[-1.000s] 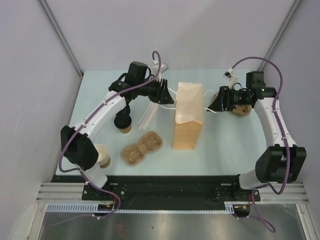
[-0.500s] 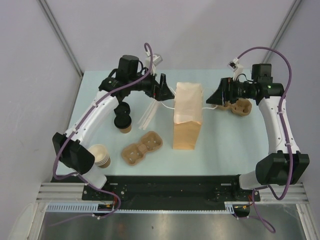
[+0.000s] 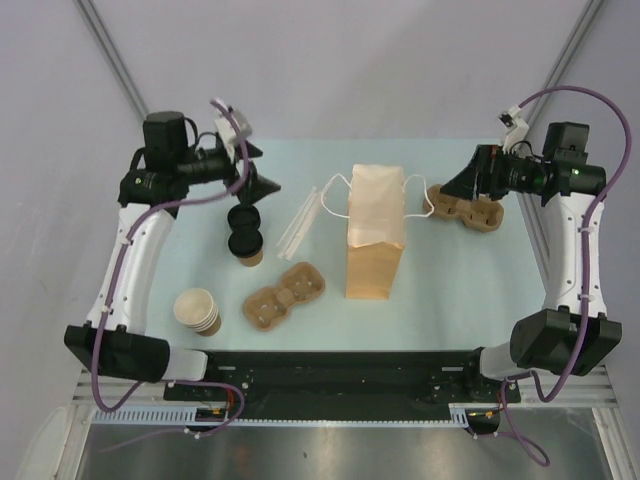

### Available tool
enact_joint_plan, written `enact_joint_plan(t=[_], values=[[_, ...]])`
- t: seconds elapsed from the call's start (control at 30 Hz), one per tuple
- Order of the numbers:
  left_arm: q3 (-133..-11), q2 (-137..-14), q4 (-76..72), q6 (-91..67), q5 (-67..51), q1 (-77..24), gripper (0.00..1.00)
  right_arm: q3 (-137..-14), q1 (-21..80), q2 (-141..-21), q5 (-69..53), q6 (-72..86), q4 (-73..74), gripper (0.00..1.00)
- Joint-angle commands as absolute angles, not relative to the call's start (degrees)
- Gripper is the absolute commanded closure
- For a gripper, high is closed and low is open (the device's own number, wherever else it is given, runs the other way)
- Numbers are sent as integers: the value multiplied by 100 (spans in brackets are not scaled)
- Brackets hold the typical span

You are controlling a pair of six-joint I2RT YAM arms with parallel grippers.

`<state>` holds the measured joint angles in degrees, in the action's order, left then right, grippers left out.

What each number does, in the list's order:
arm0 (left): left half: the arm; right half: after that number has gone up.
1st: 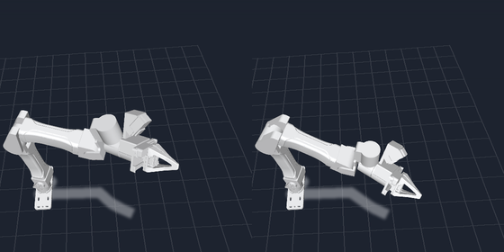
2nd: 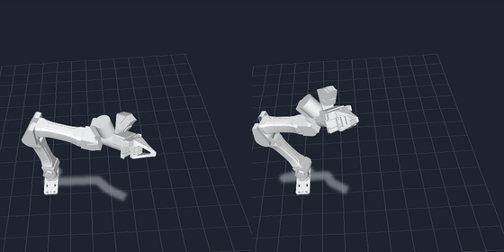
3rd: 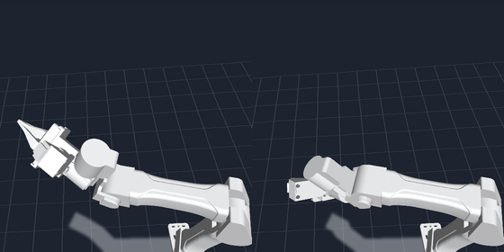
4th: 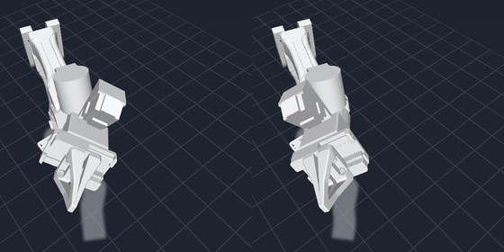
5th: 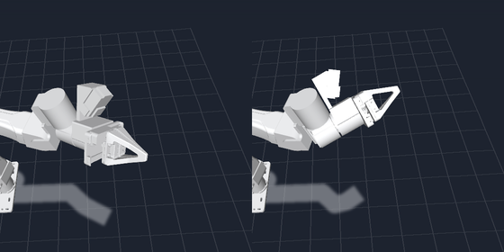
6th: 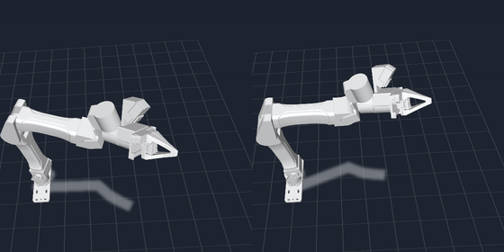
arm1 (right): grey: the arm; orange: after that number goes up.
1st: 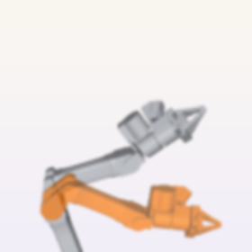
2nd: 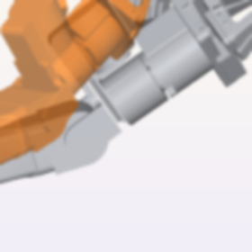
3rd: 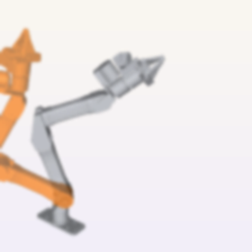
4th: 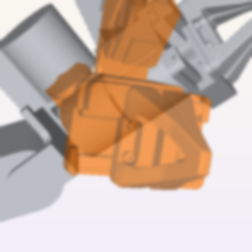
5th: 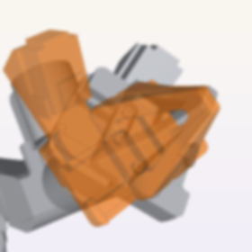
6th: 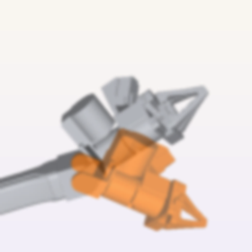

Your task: Pack the takeout coffee

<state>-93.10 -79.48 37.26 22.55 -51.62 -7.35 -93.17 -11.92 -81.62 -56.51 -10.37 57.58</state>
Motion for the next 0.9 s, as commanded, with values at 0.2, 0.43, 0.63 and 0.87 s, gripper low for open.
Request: enact_joint_plan(t=[0.2,0.43,0.63,0.87], values=[[-7280,-7664,7356,9482,-4782,-888,7,-9615,-1450,-8104,-5915,-1494,6301,0],[-6522,-7601,6645,9738,-4422,-1467,14,-9422,-1459,-8261,-6047,-1512,6302,0],[-6468,-8313,5355,9483,-4263,-2197,25,-9413,-1459,-8218,-5924,-1661,6460,0],[-6723,-9219,4659,9369,-3982,-2645,38,-9194,-1476,-8174,-5836,-1845,6662,0]])
